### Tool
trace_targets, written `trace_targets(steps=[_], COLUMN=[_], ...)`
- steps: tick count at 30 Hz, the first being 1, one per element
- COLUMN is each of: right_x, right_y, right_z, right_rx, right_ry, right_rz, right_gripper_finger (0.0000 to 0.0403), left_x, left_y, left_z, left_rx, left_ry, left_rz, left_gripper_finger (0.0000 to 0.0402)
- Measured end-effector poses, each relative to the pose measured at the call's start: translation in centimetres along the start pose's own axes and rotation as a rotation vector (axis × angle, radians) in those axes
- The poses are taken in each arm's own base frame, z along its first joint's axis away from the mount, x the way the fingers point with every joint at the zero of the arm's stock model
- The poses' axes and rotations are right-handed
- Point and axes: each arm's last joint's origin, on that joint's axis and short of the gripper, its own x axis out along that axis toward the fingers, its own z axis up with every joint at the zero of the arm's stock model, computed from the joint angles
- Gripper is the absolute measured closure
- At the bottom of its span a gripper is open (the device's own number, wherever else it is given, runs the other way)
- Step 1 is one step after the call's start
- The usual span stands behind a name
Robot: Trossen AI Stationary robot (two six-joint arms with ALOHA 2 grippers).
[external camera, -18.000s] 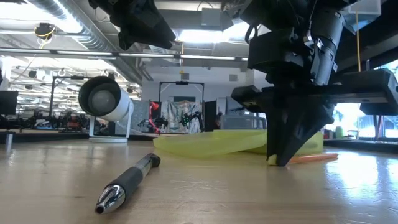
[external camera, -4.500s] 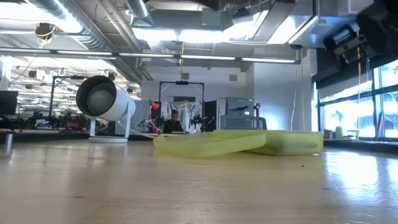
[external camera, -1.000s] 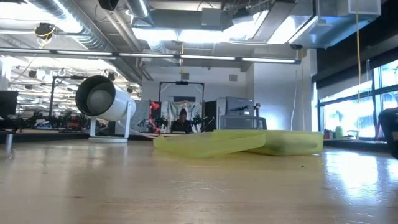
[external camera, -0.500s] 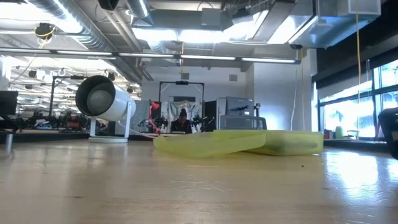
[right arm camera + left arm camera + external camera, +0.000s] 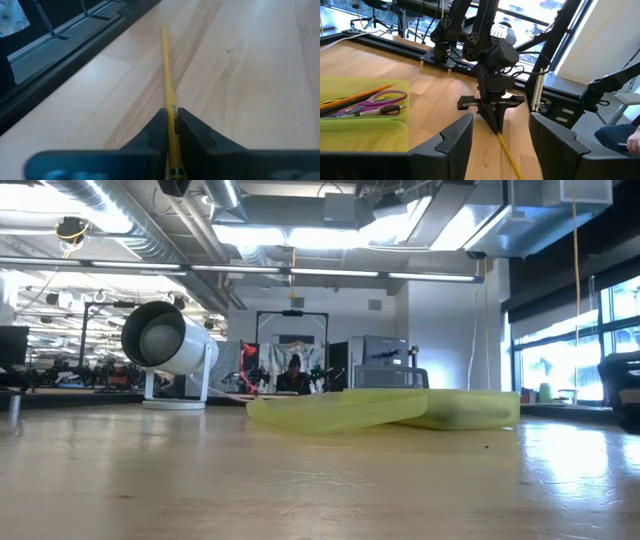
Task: Pick & place school supplies into a supply box
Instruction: Put the orange pencil into the yellow supply box
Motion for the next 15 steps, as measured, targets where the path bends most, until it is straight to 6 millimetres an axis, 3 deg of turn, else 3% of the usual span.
trace_targets(steps=[3, 15], right_x=[-0.01, -0.12], right_y=[0.0, 0.12], right_z=[0.02, 0.58], right_rx=[0.002, 0.184], right_ry=[-0.002, -0.06], right_rz=[0.001, 0.014], right_gripper_finger=[0.0378, 0.0372], left_x=[0.0, 0.0], left_y=[0.0, -0.09], left_z=[0.0, -0.04], left_rx=[0.0, 0.0], left_ry=[0.0, 0.015], left_rz=[0.0, -0.031], left_gripper_finger=[0.0217, 0.0216])
